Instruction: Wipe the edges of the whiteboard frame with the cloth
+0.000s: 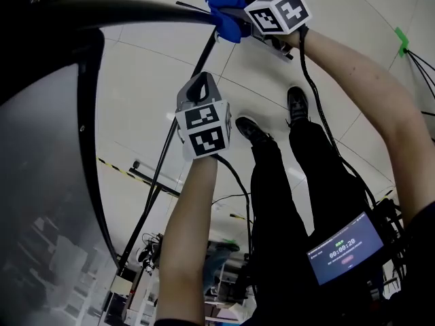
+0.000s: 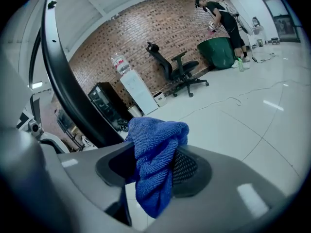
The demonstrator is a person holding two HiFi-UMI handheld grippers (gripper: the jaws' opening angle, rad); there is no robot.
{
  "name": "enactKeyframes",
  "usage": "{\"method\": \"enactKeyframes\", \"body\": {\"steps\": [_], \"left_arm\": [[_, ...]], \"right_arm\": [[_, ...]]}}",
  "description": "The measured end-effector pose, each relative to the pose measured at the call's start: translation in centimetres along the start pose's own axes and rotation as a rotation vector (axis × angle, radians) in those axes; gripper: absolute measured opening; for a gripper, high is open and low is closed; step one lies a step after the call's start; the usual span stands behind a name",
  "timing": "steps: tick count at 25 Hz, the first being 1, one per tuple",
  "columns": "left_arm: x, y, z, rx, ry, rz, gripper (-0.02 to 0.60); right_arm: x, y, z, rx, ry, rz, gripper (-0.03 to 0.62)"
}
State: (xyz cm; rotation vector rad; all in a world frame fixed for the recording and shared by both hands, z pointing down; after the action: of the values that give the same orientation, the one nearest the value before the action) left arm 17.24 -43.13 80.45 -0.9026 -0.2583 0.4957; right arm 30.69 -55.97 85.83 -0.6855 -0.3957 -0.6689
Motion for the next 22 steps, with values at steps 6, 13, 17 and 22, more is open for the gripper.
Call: {"method": "enactKeyframes", "body": {"steps": [6,13,17,22], "left_arm": [[-1.4,-2.0,3.3,-0.037,0.147,-0.051,0.005],[-2.2,-0.1,6.1,-0.049,0.220,-0.082,0.005],[-2.3,0.8,6.6,-0.034,0.236,-0.086,0.005],[-1.1,0.9,7.3,0.002,0.289,-0.071,0.005]], "right_arm": [[0.7,-0.2,5.5,-0.298,0.202,0.176,0.195],[-7.0,-0.2,7.8,-0.354,0.388,0.052,0.195],[-8.7,-1.3,7.4,-0.293,0.464,0.025,0.195],[-7.2,-1.8,7.1,-0.235,0.541,0.119,0.195]]}}
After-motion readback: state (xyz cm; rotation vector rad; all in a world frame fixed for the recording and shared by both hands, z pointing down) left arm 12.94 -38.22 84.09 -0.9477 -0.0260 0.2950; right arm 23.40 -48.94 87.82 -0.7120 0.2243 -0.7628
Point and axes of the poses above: the fingertips, and each gripper's own axes: y backward along the fingers, x to its right, z out of its underside, the point moved 2 cm from there along y, backward along the fingers, and after that the axes turned 8 degrees about x, right-handed, at the moved point
